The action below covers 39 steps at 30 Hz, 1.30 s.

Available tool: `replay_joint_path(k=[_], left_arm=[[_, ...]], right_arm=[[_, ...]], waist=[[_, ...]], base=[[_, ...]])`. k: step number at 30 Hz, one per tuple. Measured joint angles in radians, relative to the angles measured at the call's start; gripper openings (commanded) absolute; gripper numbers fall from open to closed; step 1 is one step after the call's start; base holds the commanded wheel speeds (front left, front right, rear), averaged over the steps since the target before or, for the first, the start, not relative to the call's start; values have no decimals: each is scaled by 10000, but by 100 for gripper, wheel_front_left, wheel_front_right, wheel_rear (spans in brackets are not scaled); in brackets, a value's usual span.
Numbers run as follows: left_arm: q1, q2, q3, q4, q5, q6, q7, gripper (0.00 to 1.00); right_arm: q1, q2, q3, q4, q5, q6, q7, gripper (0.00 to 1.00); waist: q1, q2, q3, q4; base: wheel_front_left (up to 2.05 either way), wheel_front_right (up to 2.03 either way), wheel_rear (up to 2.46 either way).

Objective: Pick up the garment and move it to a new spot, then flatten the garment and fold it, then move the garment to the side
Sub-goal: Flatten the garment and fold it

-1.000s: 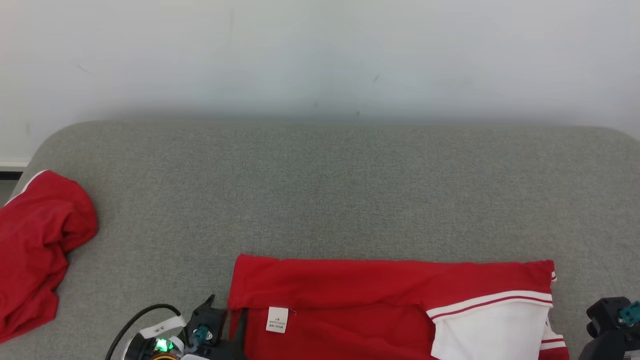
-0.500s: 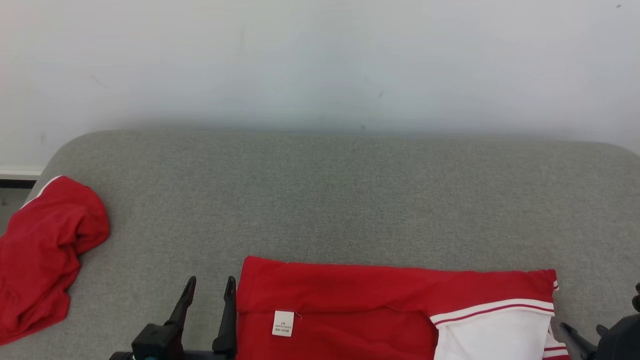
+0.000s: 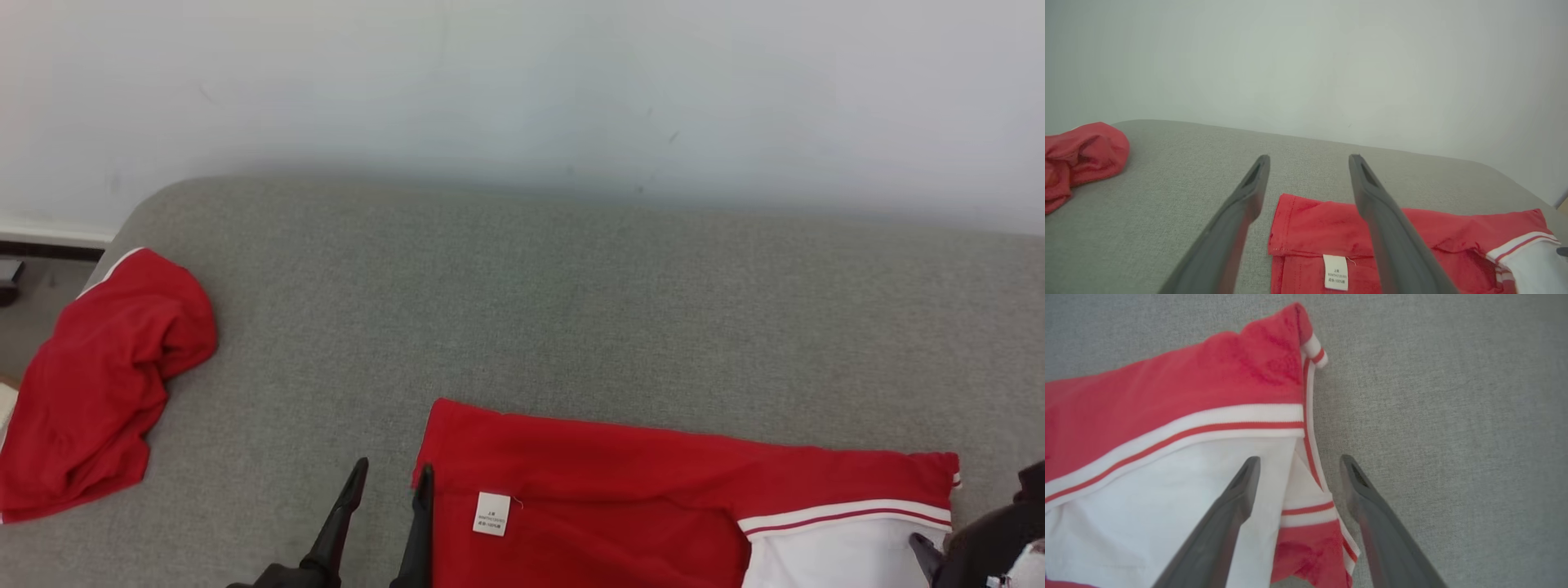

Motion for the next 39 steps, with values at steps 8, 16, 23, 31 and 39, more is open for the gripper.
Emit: replay_joint_path(k=[8,16,23,31,39], left_arm=[[-105,-92,-199,-38,82,42,2,100],[-121,226,-17,-330,334,391,42,100],[-309,959,301,-370,642,412,86,100],[-305,1421,662,-8,247,157,303,100],[-52,1371,802,-6,-232,245,660,100]], right_arm=[[-395,58,-426,1289,-755,0,-4,100],[-650,167,-667,1960,-888,0,17,100],[-920,155,-539,2222,-825,0,33,0],[-1171,176,-882,2288,-1049,6,-27,0],[-1370,-138,-2144,1939,-1281,4,186,0]], waist=[[1,0,185,371],[0,-1,148,554],[0,0,131,508],[0,-1,8,289],[0,1,-189,32]], base=[[0,0,0],[0,0,0],[0,0,0],[0,0,0],[0,0,0]])
